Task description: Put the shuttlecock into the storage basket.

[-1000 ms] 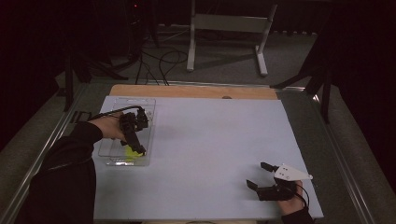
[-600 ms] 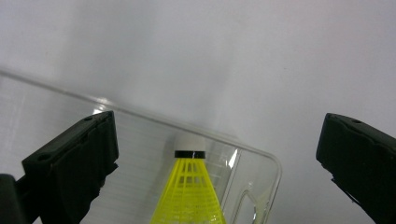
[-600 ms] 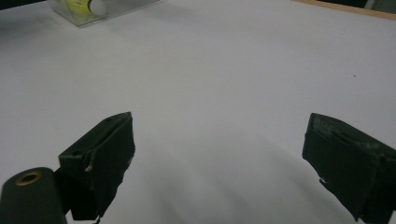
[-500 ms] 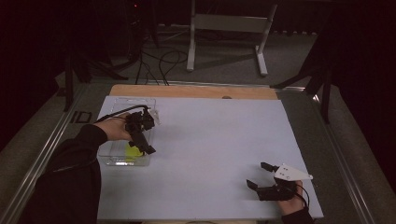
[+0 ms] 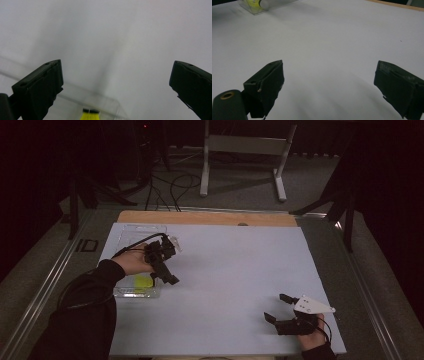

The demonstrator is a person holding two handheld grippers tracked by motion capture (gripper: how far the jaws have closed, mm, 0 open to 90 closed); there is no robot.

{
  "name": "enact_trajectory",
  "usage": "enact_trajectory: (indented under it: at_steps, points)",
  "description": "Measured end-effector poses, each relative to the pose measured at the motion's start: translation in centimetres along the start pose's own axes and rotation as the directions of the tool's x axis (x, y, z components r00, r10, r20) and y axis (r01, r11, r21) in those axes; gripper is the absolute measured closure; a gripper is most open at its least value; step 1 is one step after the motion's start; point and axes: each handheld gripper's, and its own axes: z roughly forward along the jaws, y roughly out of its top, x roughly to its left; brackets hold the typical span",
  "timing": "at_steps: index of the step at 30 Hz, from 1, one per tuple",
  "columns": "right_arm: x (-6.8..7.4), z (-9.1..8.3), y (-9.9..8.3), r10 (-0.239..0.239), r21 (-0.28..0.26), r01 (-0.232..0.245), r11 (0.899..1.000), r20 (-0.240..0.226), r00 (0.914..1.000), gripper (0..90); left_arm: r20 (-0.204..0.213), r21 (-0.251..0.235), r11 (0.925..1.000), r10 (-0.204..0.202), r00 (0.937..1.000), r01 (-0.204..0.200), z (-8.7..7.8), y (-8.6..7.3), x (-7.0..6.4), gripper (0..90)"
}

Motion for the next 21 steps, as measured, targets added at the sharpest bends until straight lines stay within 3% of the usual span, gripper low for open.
enact_trajectory:
  at_steps: [4, 11, 21]
  points:
    - [0.0, 0.0, 0.0, 0.000, 0.000, 0.000, 1.000, -0.001, 1.0000, 9.3, 0.014, -0.040, 0.9992, -0.011, 0.9998, 0.011, 0.5, 0.2, -0.4, 0.0]
    - [0.0, 0.0, 0.0, -0.002, 0.002, 0.002, 1.000, 0.000, 1.0000, 9.3, 0.015, -0.064, 0.9979, -0.004, 0.9999, 0.005, 1.3, 0.7, -1.0, 0.0]
    - [0.1, 0.0, 0.0, -0.001, 0.000, 0.001, 1.000, -0.001, 1.0000, 9.3, 0.027, -0.130, 0.9915, -0.005, 0.9996, 0.008, 2.0, 1.6, -2.3, 0.0]
